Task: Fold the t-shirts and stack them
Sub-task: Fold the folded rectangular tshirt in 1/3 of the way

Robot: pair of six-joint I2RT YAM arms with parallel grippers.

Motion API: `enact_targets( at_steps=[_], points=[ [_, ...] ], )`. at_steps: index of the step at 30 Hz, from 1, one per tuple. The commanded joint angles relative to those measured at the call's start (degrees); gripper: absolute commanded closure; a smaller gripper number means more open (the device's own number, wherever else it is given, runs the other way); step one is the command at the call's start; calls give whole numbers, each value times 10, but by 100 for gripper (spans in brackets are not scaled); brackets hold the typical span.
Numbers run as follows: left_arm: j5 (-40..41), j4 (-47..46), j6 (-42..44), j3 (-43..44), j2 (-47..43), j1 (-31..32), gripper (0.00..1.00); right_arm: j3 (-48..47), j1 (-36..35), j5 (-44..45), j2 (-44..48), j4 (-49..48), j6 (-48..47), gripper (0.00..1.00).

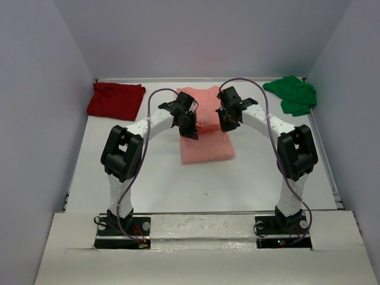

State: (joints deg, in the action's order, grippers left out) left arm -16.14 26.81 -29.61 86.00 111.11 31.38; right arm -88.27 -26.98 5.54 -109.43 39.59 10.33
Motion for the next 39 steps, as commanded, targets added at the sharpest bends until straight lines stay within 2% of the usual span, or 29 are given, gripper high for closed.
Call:
enact_targets(
  at_steps=[1, 15, 26, 39],
  points=[
    [-9, 6, -2, 48, 27, 3, 100, -35, 0, -13, -32, -25, 1, 100],
    [6, 45, 9, 138, 103, 1, 100, -105, 0, -20, -104, -16, -11, 100],
    [14, 69, 15, 192, 154, -10, 100, -159, 0, 11, -140, -1, -22, 100],
    [31, 76, 24, 210, 156, -51, 100, -245, 18, -17, -247, 15, -30, 100]
  ],
)
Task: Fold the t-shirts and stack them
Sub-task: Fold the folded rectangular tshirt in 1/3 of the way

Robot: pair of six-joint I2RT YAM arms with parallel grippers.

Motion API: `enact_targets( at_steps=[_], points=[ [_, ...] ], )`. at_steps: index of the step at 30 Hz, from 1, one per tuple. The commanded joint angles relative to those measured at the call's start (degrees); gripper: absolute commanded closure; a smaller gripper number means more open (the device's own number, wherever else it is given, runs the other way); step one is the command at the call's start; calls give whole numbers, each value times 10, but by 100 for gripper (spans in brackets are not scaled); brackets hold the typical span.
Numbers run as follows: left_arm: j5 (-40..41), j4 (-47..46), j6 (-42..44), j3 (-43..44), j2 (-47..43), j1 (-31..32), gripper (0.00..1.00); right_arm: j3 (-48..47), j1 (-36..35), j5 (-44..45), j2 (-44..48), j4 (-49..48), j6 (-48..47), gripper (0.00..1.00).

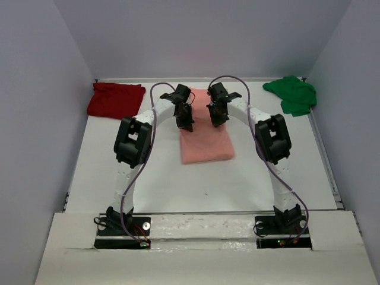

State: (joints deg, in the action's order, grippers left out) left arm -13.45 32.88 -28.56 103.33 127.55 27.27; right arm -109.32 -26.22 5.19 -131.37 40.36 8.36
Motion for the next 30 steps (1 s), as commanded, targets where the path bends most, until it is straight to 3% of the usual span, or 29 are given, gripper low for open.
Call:
enact_targets(
  at_steps=[1, 9, 22, 30],
  points=[
    [4, 15, 18, 37, -8, -11, 100, -37, 15, -14, -33, 8, -12, 100],
    [18, 11, 27, 18, -11, -27, 100, -49, 26, 19, -48, 7, -32, 100],
    [32, 1, 25, 6, 0, -30, 100, -8, 26, 39, 81, 6, -34, 100],
    [26, 2, 28, 8, 10, -30, 100, 30, 26, 59, 89, 9, -30, 100]
  ],
)
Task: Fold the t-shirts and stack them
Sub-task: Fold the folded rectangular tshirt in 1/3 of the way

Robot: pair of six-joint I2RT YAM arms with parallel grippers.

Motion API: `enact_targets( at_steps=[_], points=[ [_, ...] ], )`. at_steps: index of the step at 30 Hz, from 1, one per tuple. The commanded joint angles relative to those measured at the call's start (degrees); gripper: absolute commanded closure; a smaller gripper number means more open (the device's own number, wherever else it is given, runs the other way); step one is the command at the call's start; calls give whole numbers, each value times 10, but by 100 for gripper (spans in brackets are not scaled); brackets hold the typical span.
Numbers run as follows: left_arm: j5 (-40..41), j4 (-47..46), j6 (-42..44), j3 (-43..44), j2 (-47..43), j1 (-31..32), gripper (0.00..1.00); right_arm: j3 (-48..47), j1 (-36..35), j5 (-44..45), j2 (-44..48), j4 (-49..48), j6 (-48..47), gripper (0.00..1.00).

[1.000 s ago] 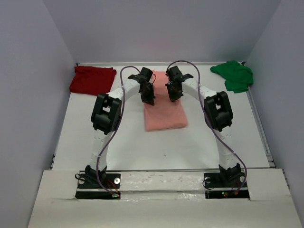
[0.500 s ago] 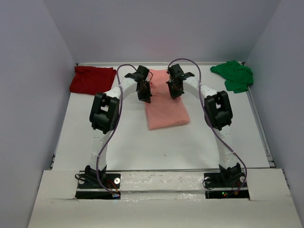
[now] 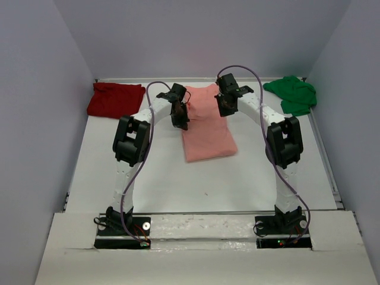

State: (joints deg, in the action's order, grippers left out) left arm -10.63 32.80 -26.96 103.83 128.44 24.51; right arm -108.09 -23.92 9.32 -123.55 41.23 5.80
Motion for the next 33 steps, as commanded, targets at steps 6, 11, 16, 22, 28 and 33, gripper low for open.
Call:
enact_targets(
  at_steps=[6, 11, 16, 22, 28, 33],
  points=[
    [1, 6, 15, 7, -2, -3, 100, 37, 3, 10, -3, -11, 4, 100],
    [1, 9, 16, 12, -2, -3, 100, 37, 3, 7, -21, -16, 7, 100],
    [-1, 12, 19, 15, -3, -5, 100, 40, 3, -3, -51, -22, 12, 100],
    [1, 15, 22, 15, -2, -8, 100, 77, 3, -4, -55, -40, 28, 100],
    [26, 17, 22, 17, -12, -7, 100, 83, 3, 14, -31, -44, 18, 100],
    [69, 19, 25, 14, -43, -7, 100, 75, 3, 21, 8, -40, 14, 100]
  ],
)
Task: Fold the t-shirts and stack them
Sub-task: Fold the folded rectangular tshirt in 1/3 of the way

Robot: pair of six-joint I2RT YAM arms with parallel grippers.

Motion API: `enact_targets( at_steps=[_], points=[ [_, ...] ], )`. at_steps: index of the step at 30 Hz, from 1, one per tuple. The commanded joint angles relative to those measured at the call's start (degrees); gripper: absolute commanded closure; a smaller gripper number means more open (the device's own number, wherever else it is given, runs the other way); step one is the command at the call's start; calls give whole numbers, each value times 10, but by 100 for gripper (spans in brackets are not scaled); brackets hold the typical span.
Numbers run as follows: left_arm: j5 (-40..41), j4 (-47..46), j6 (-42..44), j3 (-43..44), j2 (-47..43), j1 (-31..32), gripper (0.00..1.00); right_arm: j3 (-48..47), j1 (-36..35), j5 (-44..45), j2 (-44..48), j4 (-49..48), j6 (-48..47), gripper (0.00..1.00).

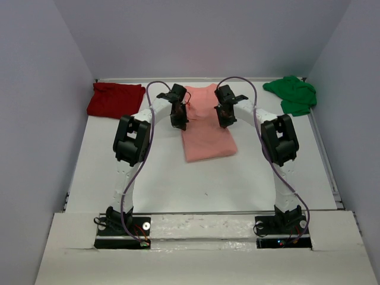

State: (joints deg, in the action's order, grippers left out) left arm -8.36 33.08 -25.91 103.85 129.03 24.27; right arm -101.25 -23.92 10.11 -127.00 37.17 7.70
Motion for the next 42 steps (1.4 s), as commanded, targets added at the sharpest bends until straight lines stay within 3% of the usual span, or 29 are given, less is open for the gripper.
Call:
enact_targets(
  at_steps=[1, 9, 16, 32, 42],
  points=[
    [61, 18, 17, 17, -54, -5, 100, 5, 3, 15, 56, 3, -6, 100],
    [111, 35, 25, 42, -110, 0, 100, -18, 3, 18, 119, 26, -13, 100],
    [93, 69, 33, 108, -107, 2, 100, -55, 3, -22, 93, 47, -9, 100],
    [-45, -17, 5, 16, -88, 16, 100, -107, -15, -20, -24, 56, -11, 100],
    [-32, -9, 7, 14, -33, 21, 100, -104, -15, -25, -47, 55, -6, 100]
  ],
)
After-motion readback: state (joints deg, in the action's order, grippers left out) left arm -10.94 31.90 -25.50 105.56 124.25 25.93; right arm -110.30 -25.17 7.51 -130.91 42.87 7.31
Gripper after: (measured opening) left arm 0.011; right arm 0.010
